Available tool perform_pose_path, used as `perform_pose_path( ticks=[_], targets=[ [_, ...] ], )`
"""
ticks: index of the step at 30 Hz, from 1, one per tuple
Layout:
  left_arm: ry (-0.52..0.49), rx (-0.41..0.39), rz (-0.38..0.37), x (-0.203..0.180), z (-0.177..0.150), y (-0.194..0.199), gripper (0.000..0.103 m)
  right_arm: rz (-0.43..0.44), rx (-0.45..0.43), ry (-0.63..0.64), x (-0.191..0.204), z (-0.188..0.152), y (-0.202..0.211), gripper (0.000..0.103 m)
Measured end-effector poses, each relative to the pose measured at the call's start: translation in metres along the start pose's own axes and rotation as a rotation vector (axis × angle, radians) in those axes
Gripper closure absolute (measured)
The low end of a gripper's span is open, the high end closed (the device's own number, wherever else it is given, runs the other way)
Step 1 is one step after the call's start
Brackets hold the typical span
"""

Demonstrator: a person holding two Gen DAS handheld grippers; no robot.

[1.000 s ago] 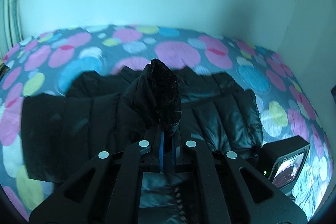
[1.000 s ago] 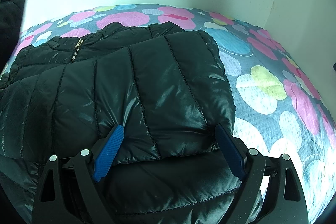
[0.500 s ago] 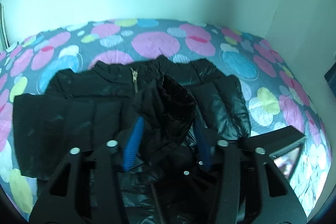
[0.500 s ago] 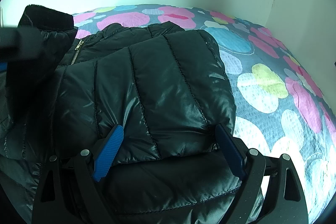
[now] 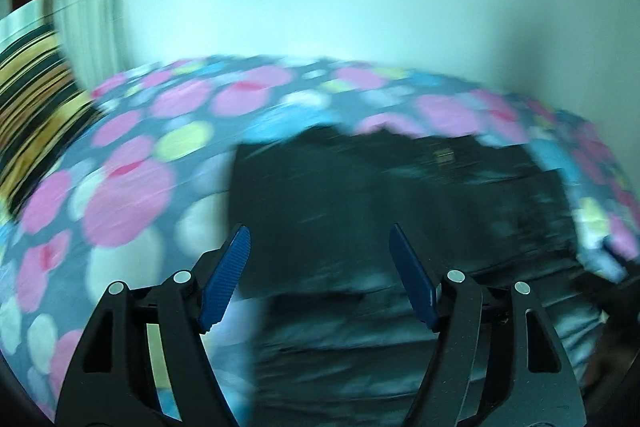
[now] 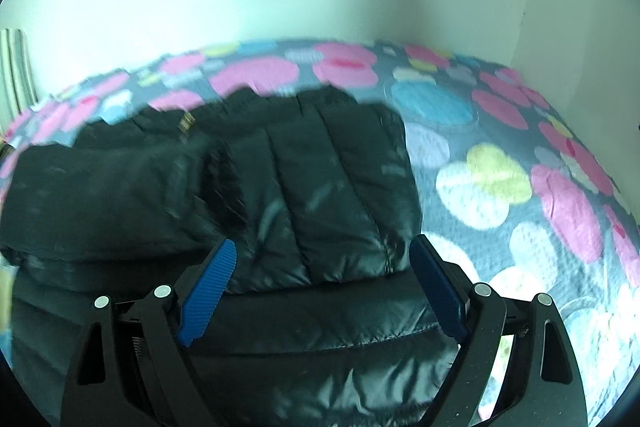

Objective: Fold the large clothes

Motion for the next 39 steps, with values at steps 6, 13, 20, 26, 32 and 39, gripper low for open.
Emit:
perform_pose_path(
  ticks=[6,13,20,26,32,39],
  targets=[
    [0.055,0.087,0.084,0.048,-0.037,-0.022,0.031,0.116,0.043,0.077,0.044,0.021,-0.007,0.028],
    [0.08,0.125,0.068,0.062,-0.059,-0.037,0.031,0.18,0.207,0.071,0.075,0.017,-0.065,0.032],
    [0.05,0.109,0.063,0.051,-0.049,-0.046,0.031,0.19,0.185,0.086,0.072,0.023,-0.055,0.086],
    [0.017,0.087,0.034,0.035,-0.042,-0.048,0.029,0.113,0.083,0.047,0.037,0.051,-0.037,0.097],
    [0.029,0.125,0.053,0.035,-0.044,-0.062,0.028,0.042,0.124,0.01,0.003,0.052,-0.059,0.097],
    [0.023,0.24,0.105,0.037,-0.044,-0.098,0.029,-0.023,0.164,0.071,0.004,0.034,-0.081,0.097]
  ],
)
Point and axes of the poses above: each gripper's, at about its wrist camera, not at the fingertips, and y roughly against the way its jaws point, x to its left, z to its top, the point moved 2 cm from there along -y, roughly the way its jaws point, and after that the axes turned 13 degrees about -y, right-handed, at the moved point
